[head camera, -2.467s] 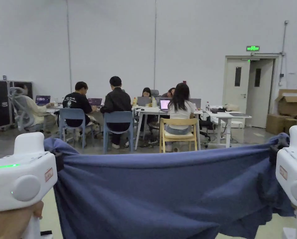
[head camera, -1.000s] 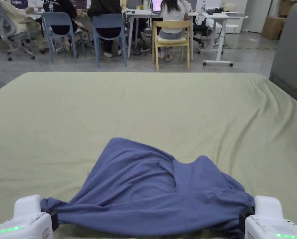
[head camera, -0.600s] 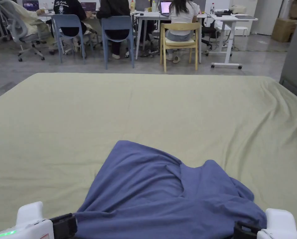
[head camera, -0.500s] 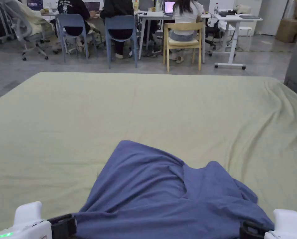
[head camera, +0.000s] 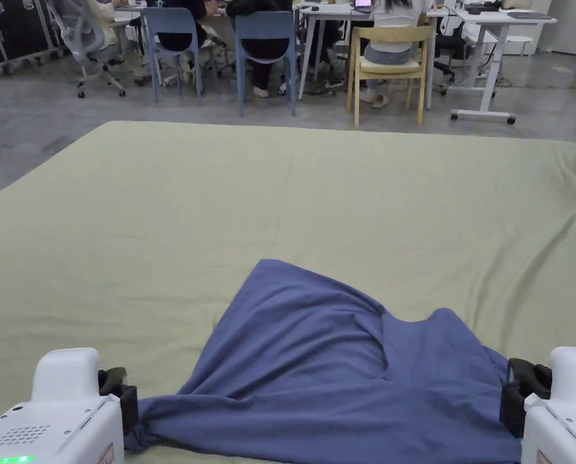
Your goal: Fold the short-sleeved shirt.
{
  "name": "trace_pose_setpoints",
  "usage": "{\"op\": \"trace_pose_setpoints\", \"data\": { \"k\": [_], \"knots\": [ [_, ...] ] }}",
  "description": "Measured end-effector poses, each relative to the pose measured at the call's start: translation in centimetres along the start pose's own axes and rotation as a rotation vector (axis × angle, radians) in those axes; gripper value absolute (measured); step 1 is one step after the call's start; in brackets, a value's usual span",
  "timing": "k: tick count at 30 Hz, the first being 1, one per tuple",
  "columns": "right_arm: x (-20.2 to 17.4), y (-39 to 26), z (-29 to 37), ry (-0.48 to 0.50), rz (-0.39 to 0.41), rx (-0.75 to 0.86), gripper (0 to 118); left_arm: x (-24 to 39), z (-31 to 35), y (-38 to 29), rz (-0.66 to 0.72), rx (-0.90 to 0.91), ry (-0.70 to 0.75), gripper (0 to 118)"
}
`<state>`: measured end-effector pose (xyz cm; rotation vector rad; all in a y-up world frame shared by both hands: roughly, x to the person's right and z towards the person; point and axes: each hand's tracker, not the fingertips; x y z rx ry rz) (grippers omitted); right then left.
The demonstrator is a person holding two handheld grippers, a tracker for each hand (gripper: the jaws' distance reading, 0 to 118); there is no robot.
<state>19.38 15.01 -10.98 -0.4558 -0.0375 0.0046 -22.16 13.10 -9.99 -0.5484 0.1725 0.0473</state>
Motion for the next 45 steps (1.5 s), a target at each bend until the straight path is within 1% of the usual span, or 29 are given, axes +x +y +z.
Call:
{"op": "trace_pose_setpoints", "data": {
  "k": [1, 3, 6, 11, 14, 16, 19, 20, 21, 22, 23, 24, 25, 26, 28, 30, 32, 33, 34, 36, 37, 38, 40, 42, 44, 45],
  "knots": [
    [-0.2, -0.1, 0.0, 0.013, -0.02, -0.003, 3, 0.2, 0.0, -0.1, 0.013, 0.013, -0.006, 0],
    [-0.4, -0.3, -0.3, 0.022, -0.019, -0.014, 3, 0.5, -0.7, 0.4, 0.011, -0.033, -0.029, 0],
    [-0.6, -0.2, -0.6, 0.026, -0.011, -0.023, 3, 1.5, -1.4, 0.4, -0.011, -0.04, -0.057, 0],
    [0.1, -0.6, -2.3, -0.001, -0.02, -0.047, 3, 3.0, -3.5, 1.4, -0.039, -0.049, -0.083, 0],
    [0.9, -0.7, -3.5, -0.004, -0.052, -0.072, 3, 3.6, -5.6, 2.6, -0.024, -0.06, -0.115, 0],
    [1.4, -0.7, -4.7, -0.019, -0.059, -0.093, 3, 4.1, -7.6, 3.8, -0.024, -0.066, -0.128, 0],
    [2.2, -0.4, -6.6, -0.044, -0.075, -0.105, 3, 5.8, -11.2, 6.3, -0.068, -0.047, -0.133, 0],
    [2.5, -0.2, -7.3, -0.047, -0.08, -0.109, 3, 6.3, -12.9, 7.2, -0.087, -0.042, -0.142, 10],
    [2.8, -0.1, -7.9, -0.05, -0.086, -0.11, 3, 6.9, -14.4, 8.0, -0.096, -0.042, -0.15, 44],
    [3.1, 0.1, -8.7, -0.056, -0.091, -0.115, 3, 7.6, -16.5, 9.1, -0.101, -0.054, -0.17, 106],
    [3.3, 0.3, -9.6, -0.061, -0.098, -0.122, 3, 8.3, -19.4, 10.2, -0.102, -0.118, -0.216, 106],
    [3.6, 0.5, -10.3, -0.065, -0.103, -0.125, 3, 8.9, -21.9, 10.9, -0.103, -0.191, -0.237, 116],
    [3.8, 0.6, -11.0, -0.072, -0.11, -0.129, 3, 9.9, -24.4, 11.4, -0.085, -0.281, -0.277, 118],
    [4.0, 0.7, -11.7, -0.079, -0.118, -0.132, 3, 10.6, -27.1, 12.5, -0.071, -0.27, -0.257, 118],
    [4.3, 0.8, -13.0, -0.084, -0.125, -0.14, 3, 12.0, -31.7, 13.1, -0.078, -0.322, -0.273, 118],
    [4.7, 0.9, -14.0, -0.092, -0.126, -0.149, 3, 14.0, -35.8, 13.6, -0.178, -0.346, -0.186, 118],
    [5.2, 0.8, -15.1, -0.111, -0.118, -0.162, 3, 16.1, -39.3, 13.1, -0.314, -0.317, -0.15, 118],
    [5.5, 0.7, -15.5, -0.12, -0.115, -0.167, 3, 16.7, -41.0, 13.0, -0.345, -0.328, -0.133, 118],
    [5.9, 0.7, -15.9, -0.13, -0.114, -0.176, 3, 17.2, -42.8, 12.7, -0.35, -0.368, -0.101, 118],
    [6.5, 0.6, -16.6, -0.149, -0.117, -0.185, 3, 17.3, -45.6, 12.0, -0.329, -0.448, -0.11, 118],
    [6.8, 0.5, -16.9, -0.166, -0.13, -0.19, 3, 17.4, -46.9, 11.4, -0.297, -0.463, -0.093, 118],
    [7.1, 0.5, -17.1, -0.168, -0.14, -0.194, 3, 17.3, -47.6, 11.1, -0.269, -0.486, -0.121, 118],
    [7.6, 0.3, -17.5, -0.167, -0.156, -0.2, 3, 16.4, -47.5, 11.2, -0.204, -0.467, -0.157, 118],
    [7.5, 0.1, -17.8, -0.176, -0.163, -0.215, 3, 16.5, -46.5, 11.3, -0.28, -0.424, -0.172, 118],
    [7.4, -0.1, -17.8, -0.167, -0.17, -0.222, 3, 17.2, -45.5, 11.4, -0.365, -0.384, -0.216, 97],
    [7.3, -0.2, -17.7, -0.162, -0.175, -0.222, 3, 17.7, -45.0, 11.5, -0.391, -0.378, -0.23, 76]
  ]
}}
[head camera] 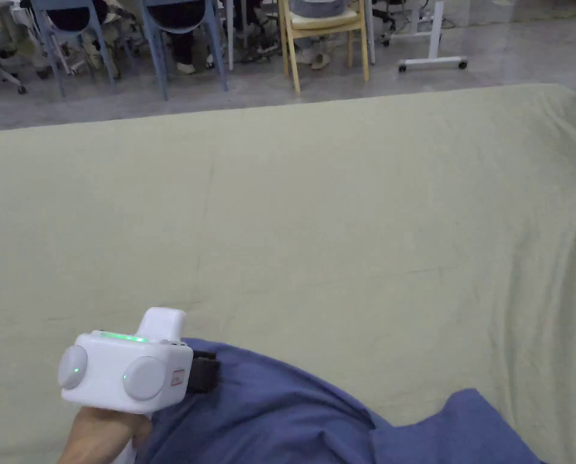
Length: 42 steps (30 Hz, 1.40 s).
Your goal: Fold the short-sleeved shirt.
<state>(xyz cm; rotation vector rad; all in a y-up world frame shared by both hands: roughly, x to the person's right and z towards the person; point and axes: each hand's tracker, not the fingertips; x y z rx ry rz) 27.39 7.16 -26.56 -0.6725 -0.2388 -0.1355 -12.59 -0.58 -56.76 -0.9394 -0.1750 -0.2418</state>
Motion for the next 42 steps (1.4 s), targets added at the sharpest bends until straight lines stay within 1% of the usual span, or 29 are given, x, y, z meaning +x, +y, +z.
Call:
{"op": "trace_pose_setpoints", "data": {
  "k": [1, 2, 3, 5, 6, 7, 8, 9, 10, 11, 12, 14, 15, 17, 19, 22, 23, 25, 28, 29, 30, 31, 34, 35, 36, 37, 38, 40, 42],
  "knots": [
    [-0.1, -0.1, 0.1, 0.004, -0.006, 0.0, 3, 0.6, 0.6, 0.1, -0.014, 0.017, -0.025, 34],
    [-0.1, -0.2, 0.1, 0.009, -0.012, 0.001, 3, 1.3, 1.1, 0.2, -0.022, 0.023, -0.081, 9],
    [-0.2, -0.2, 0.1, 0.013, -0.018, 0.001, 3, 2.0, 1.2, 0.2, -0.041, 0.027, -0.044, 5],
    [-0.1, 0.1, 0.3, 0.023, -0.031, -0.007, 6, 3.2, 0.9, 0.2, -0.121, 0.003, 0.031, 4],
    [0.1, 0.2, 0.5, 0.032, -0.036, -0.014, 24, 3.0, 1.0, 0.3, -0.116, 0.005, 0.025, 4],
    [0.3, 0.5, 0.6, 0.042, -0.045, -0.024, 66, 2.8, 1.0, 0.3, -0.087, 0.011, 0.014, 4],
    [0.7, 0.8, 0.8, 0.046, -0.059, -0.037, 66, 2.3, 1.2, 0.4, -0.026, -0.001, -0.022, 4],
    [1.0, 1.0, 0.8, 0.05, -0.082, -0.052, 79, 1.8, 1.3, 0.4, 0.01, -0.003, -0.056, 4],
    [1.6, 1.3, 0.5, 0.041, -0.11, -0.086, 103, 1.6, 1.2, 0.4, 0.015, -0.004, -0.052, 4],
    [2.1, 1.6, 0.3, 0.035, -0.132, -0.108, 118, 1.6, 1.2, 0.3, -0.009, -0.003, -0.039, 4],
    [2.6, 2.2, 0.6, 0.009, -0.128, -0.083, 118, 1.7, 1.0, 0.2, -0.026, -0.002, -0.039, 4],
    [4.0, 3.1, -0.7, -0.077, -0.123, -0.142, 118, 2.2, 0.6, 0.0, -0.035, -0.001, -0.025, 4],
    [4.5, 3.6, -1.4, -0.109, -0.101, -0.172, 118, 2.7, 0.8, -0.2, -0.034, 0.002, -0.018, 4],
    [5.4, 4.4, -3.4, -0.137, -0.051, -0.209, 118, 2.7, 0.6, -0.5, -0.016, 0.008, -0.015, 4],
    [5.5, 4.7, -5.5, -0.151, 0.02, -0.274, 118, 2.9, 1.2, -0.6, 0.004, 0.012, -0.026, 4],
    [4.6, 4.2, -8.8, -0.133, 0.114, -0.373, 115, 2.9, 1.4, -0.6, 0.027, 0.004, -0.041, 4],
    [4.2, 3.7, -9.9, -0.114, 0.135, -0.41, 115, 2.7, 1.4, -0.4, 0.026, 0.002, -0.042, 4],
    [3.4, 2.8, -11.6, -0.122, 0.149, -0.436, 115, 2.9, 1.5, -0.5, 0.027, 0.001, -0.041, 4],
    [2.1, 1.5, -12.9, -0.126, 0.165, -0.479, 106, 2.6, 1.5, -0.5, 0.026, 0.006, -0.043, 4],
    [1.8, 1.3, -12.5, -0.132, 0.171, -0.447, 103, 2.6, 1.5, -0.5, 0.03, 0.007, -0.047, 4],
    [1.5, 1.3, -12.0, -0.15, 0.195, -0.427, 97, 2.6, 1.5, -0.6, 0.035, 0.008, -0.05, 4],
    [1.3, 1.3, -11.4, -0.141, 0.214, -0.407, 77, 2.5, 1.4, -0.5, 0.04, 0.009, -0.052, 4],
    [-0.1, 1.0, -10.4, -0.035, 0.258, -0.402, 15, 2.7, 1.6, -0.9, 0.047, 0.021, -0.052, 4],
    [-0.9, 0.6, -10.6, -0.016, 0.293, -0.401, 10, 2.5, 1.4, -1.0, 0.045, 0.03, -0.049, 4],
    [-1.4, 0.3, -10.7, -0.012, 0.307, -0.401, 7, 2.6, 1.5, -1.1, 0.044, 0.039, -0.047, 4],
    [-1.8, 0.1, -10.7, -0.061, 0.32, -0.391, 5, 2.6, 1.6, -1.3, 0.045, 0.051, -0.044, 4],
    [-1.8, 0.2, -10.7, -0.057, 0.296, -0.389, 5, 2.6, 1.7, -1.6, 0.049, 0.068, -0.041, 4],
    [-0.3, 0.7, -10.3, -0.006, 0.151, -0.387, 5, 2.6, 1.7, -1.8, 0.064, 0.083, -0.039, 4],
    [2.0, 1.7, -9.6, 0.091, -0.049, -0.393, 4, 2.3, 1.8, -1.6, 0.065, 0.086, -0.04, 4]
  ]
}}
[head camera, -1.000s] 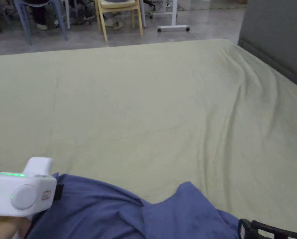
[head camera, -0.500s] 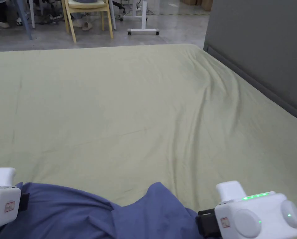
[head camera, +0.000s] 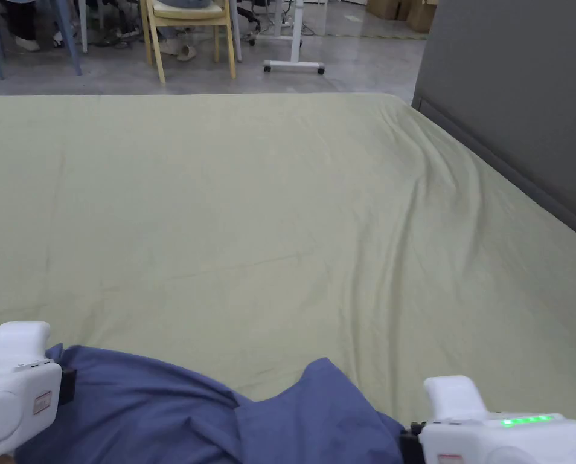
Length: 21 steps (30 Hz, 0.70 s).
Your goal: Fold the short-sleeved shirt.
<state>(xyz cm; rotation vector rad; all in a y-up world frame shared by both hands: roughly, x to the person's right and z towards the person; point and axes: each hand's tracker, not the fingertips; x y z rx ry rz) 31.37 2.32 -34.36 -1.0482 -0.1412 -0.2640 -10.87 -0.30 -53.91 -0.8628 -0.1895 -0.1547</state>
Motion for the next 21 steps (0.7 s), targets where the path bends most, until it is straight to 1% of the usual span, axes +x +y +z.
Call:
{"op": "trace_pose_setpoints", "data": {
  "k": [1, 2, 4, 5, 6, 8, 9, 10, 12, 13, 14, 15, 18, 19, 21],
  "knots": [
    [0.7, 0.1, 0.5, 0.041, -0.053, 0.02, 4, -0.6, -0.3, 0.2, 0.002, 0.002, -0.003, 4],
    [1.2, 0.3, 1.2, 0.05, -0.1, 0.046, 4, -0.8, -0.2, 0.3, 0.019, 0.006, -0.01, 4],
    [1.9, 0.8, 2.7, 0.019, -0.124, 0.112, 4, -1.3, 0.5, 0.4, 0.095, 0.022, -0.031, 4],
    [2.2, 1.2, 3.3, 0.022, -0.121, 0.132, 4, -1.3, 1.0, 0.3, 0.106, 0.038, -0.046, 4],
    [2.4, 1.7, 4.2, 0.027, -0.138, 0.148, 4, -1.4, 1.6, 0.3, 0.106, 0.053, -0.041, 4],
    [2.7, 2.4, 5.2, 0.065, -0.164, 0.153, 4, -1.4, 2.5, 0.4, 0.093, 0.053, -0.052, 4],
    [2.9, 2.6, 5.8, 0.085, -0.191, 0.186, 4, -1.2, 3.2, 0.4, 0.093, 0.064, -0.046, 4],
    [2.9, 2.8, 6.4, 0.101, -0.202, 0.191, 4, -1.4, 4.0, 0.4, 0.1, 0.08, -0.061, 4],
    [2.7, 3.5, 8.2, 0.12, -0.234, 0.256, 4, -1.7, 6.5, 0.8, 0.154, 0.136, -0.089, 4],
    [2.6, 4.0, 9.0, 0.129, -0.233, 0.273, 4, -1.9, 7.9, 1.1, 0.177, 0.172, -0.105, 4],
    [2.3, 4.7, 10.3, 0.128, -0.212, 0.314, 4, -2.2, 9.6, 1.7, 0.189, 0.208, -0.123, 4],
    [1.9, 5.3, 11.5, 0.12, -0.195, 0.362, 4, -2.4, 11.4, 2.3, 0.188, 0.243, -0.108, 4],
    [0.6, 6.6, 15.8, 0.078, -0.142, 0.494, 4, -2.7, 17.0, 3.9, 0.151, 0.332, -0.091, 4],
    [0.3, 6.9, 17.2, 0.081, -0.107, 0.526, 4, -2.8, 18.7, 4.2, 0.142, 0.366, -0.101, 4],
    [-0.5, 7.4, 20.7, 0.102, -0.072, 0.576, 4, -3.1, 22.7, 4.8, 0.138, 0.412, -0.097, 4]
  ]
}}
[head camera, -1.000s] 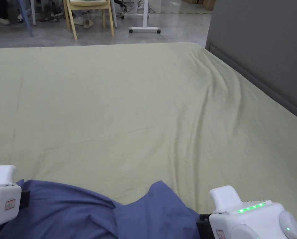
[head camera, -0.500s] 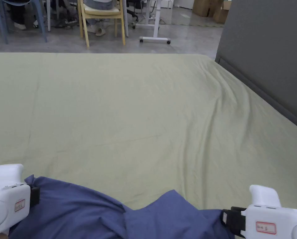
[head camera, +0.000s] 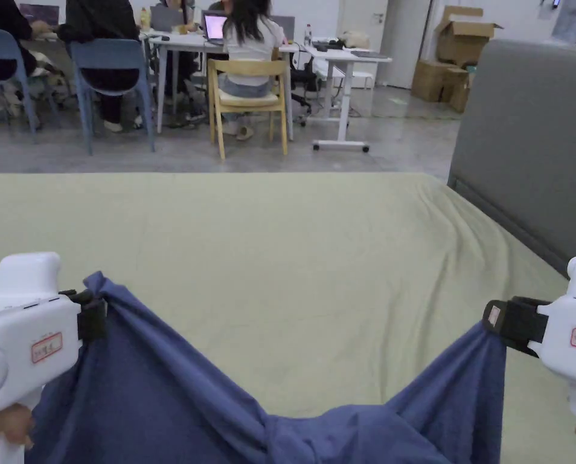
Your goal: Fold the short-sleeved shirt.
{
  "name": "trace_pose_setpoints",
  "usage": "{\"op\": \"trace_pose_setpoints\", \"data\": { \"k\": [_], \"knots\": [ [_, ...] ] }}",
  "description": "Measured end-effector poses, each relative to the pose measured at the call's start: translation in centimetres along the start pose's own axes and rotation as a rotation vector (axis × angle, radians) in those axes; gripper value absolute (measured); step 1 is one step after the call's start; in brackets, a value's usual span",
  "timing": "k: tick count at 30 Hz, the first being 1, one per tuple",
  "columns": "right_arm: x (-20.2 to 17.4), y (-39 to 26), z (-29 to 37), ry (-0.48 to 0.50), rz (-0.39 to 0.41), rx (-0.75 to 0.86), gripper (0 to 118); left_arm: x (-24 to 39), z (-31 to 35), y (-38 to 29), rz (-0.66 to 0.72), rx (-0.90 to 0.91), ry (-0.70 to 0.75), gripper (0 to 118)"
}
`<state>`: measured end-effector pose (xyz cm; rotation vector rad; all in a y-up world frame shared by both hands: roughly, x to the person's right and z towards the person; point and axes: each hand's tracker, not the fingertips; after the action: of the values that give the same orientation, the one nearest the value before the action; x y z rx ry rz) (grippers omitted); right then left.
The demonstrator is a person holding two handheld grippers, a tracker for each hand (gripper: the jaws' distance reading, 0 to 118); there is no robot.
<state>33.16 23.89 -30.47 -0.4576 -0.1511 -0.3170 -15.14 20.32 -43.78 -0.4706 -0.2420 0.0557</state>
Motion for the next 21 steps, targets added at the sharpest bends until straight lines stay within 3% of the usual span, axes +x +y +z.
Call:
{"op": "trace_pose_setpoints", "data": {
  "k": [5, 10, 14, 21],
  "knots": [
    [-1.8, 3.4, 5.6, 0.082, 0.05, 0.085, 4, 0.9, 8.6, 3.0, 0.036, 0.137, -0.033, 4],
    [-3.6, 7.5, 10.6, 0.114, 0.115, 0.194, 4, 1.7, 16.8, 7.4, 0.014, 0.271, 0.038, 4],
    [-5.5, 11.3, 14.3, 0.114, 0.216, 0.277, 4, 1.9, 22.5, 11.3, 0.008, 0.371, 0.088, 4],
    [-7.2, 17.0, 19.2, 0.128, 0.217, 0.446, 4, 2.7, 29.0, 16.1, -0.096, 0.495, 0.213, 4]
  ]
}}
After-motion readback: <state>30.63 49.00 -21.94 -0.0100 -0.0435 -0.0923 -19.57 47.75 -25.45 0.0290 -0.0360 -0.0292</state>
